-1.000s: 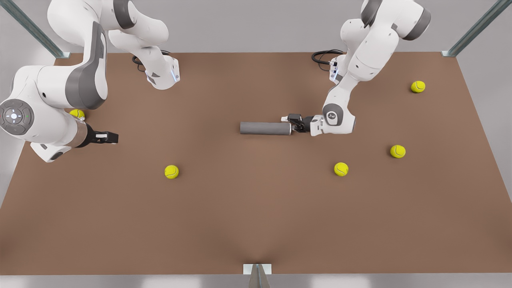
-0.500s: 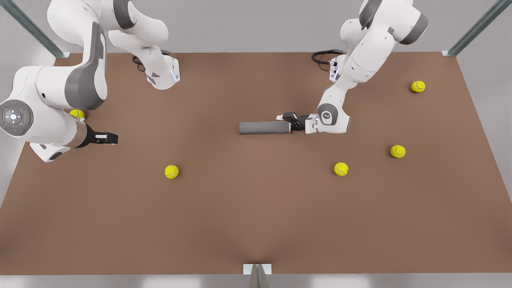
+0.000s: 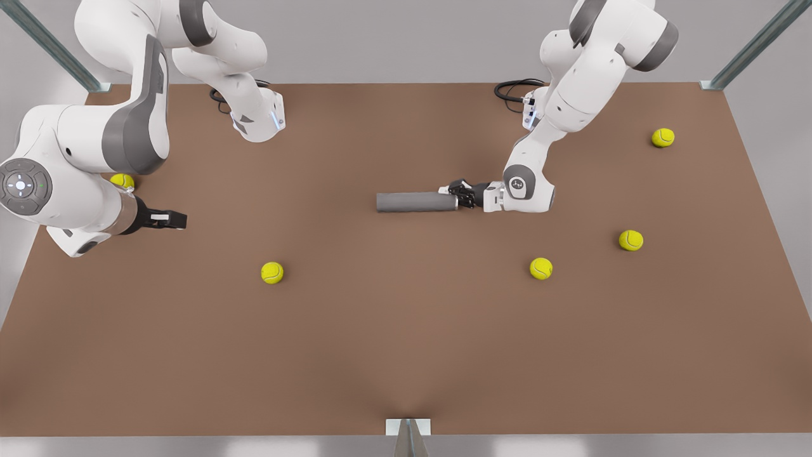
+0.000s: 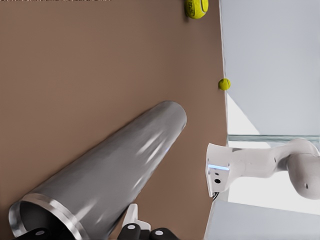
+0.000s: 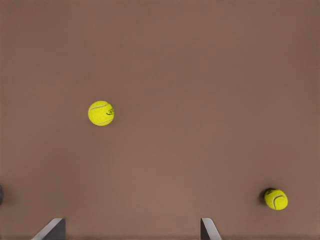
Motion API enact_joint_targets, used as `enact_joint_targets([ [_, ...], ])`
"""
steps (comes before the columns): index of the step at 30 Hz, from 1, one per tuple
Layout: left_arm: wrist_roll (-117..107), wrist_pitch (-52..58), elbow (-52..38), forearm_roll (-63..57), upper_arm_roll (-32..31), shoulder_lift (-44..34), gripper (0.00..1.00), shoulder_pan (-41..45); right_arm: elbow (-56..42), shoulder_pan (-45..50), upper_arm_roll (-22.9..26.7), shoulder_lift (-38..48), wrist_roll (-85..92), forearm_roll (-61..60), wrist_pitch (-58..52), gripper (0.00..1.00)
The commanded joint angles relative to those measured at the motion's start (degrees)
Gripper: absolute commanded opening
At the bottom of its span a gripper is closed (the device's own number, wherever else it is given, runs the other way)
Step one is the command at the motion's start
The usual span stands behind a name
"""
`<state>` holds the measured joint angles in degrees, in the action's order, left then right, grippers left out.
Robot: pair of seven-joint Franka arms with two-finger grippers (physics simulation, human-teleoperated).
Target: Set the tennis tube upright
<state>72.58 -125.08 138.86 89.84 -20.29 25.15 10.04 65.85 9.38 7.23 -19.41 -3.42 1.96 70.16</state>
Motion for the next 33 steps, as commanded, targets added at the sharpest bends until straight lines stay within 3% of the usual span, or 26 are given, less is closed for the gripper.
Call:
enact_joint_targets([
  [1, 0.54, 0.10, -0.08, -0.01, -0.01, -0.10, 0.37, 0.06, -0.02, 0.03, 0.06, 0.07, -0.45, -0.03, -0.02, 1.00],
  [11, 0.54, 0.10, -0.52, -2.12, 0.16, -3.44, 0.37, -0.02, -0.20, -0.33, 0.50, -0.01, -0.36, 0.06, 0.33, 1.00],
  [18, -7.45, 0.10, -1.92, -10.82, 0.34, -5.98, 0.36, -0.20, -0.73, -0.33, 0.59, 0.07, -0.53, 0.58, -0.02, 1.00],
  [27, -12.64, 0.27, -2.36, -13.19, 0.34, -8.71, 0.22, -0.37, -0.64, -1.64, 0.41, -0.01, -0.36, 0.50, -0.11, 1.00],
  [33, -23.62, 0.36, -5.17, -19.26, 1.48, -11.17, 0.21, -0.55, -0.64, -1.73, 0.41, -0.10, -0.44, 0.58, -0.02, 1.00],
])
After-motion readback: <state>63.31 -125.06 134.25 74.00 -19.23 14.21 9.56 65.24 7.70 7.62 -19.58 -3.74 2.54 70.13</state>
